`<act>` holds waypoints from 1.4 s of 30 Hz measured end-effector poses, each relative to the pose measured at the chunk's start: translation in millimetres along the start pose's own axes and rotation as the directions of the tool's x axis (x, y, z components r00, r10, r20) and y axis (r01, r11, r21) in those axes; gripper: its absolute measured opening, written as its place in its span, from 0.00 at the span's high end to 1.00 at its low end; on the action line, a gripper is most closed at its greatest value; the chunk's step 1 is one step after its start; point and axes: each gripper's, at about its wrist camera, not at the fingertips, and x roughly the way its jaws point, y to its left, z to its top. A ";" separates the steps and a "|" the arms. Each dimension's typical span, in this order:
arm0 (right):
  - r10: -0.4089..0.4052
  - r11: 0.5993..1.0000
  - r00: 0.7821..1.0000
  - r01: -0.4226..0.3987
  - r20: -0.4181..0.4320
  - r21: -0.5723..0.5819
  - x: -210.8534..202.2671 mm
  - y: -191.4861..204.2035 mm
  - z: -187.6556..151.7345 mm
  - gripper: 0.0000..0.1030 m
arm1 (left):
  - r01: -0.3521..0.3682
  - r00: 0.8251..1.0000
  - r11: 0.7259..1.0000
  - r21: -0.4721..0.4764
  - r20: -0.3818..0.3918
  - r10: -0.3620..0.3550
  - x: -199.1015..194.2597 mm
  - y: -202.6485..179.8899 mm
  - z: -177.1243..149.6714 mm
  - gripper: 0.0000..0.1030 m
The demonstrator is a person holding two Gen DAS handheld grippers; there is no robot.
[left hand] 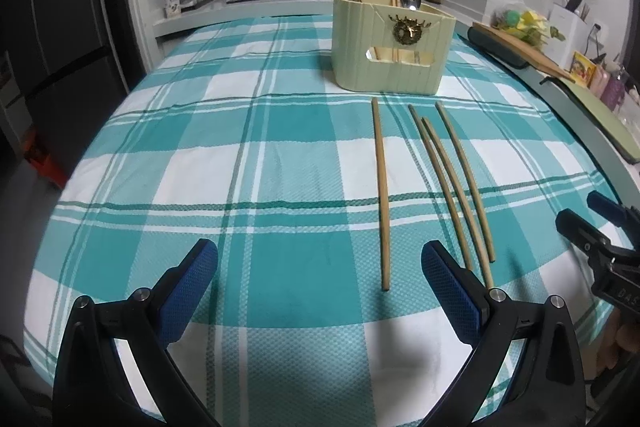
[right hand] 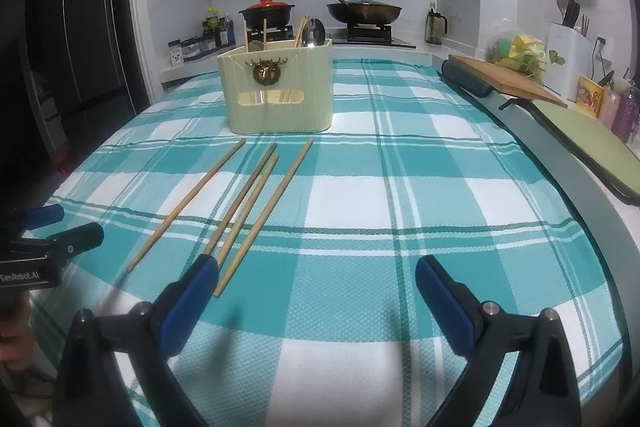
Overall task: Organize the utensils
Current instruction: 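Close the right tool on a wooden chopstick, then close the left tool on another wooden chopstick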
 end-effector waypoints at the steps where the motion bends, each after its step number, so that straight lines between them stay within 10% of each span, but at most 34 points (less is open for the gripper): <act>1: 0.001 1.000 1.000 -0.001 -0.012 -0.004 2.6 -0.5 1.5 0.13 | 0.002 1.000 1.000 -0.003 -0.002 -0.002 0.6 0.6 -0.2 0.01; 9: 0.066 0.998 0.992 -0.065 -0.111 0.013 40.8 -2.1 30.1 0.65 | 0.013 1.000 1.000 -0.014 -0.003 -0.013 -0.8 1.3 -0.6 0.01; 24: 0.118 0.992 0.963 -0.128 -0.241 -0.024 123.1 34.6 50.5 0.78 | 0.006 1.000 0.999 -0.041 -0.021 -0.007 0.8 8.8 -2.3 0.01; 42: -0.059 0.997 0.971 0.048 -0.231 -0.054 100.5 1.0 33.7 0.93 | 0.074 0.995 0.996 0.046 -0.069 -0.071 30.8 -8.9 22.0 0.02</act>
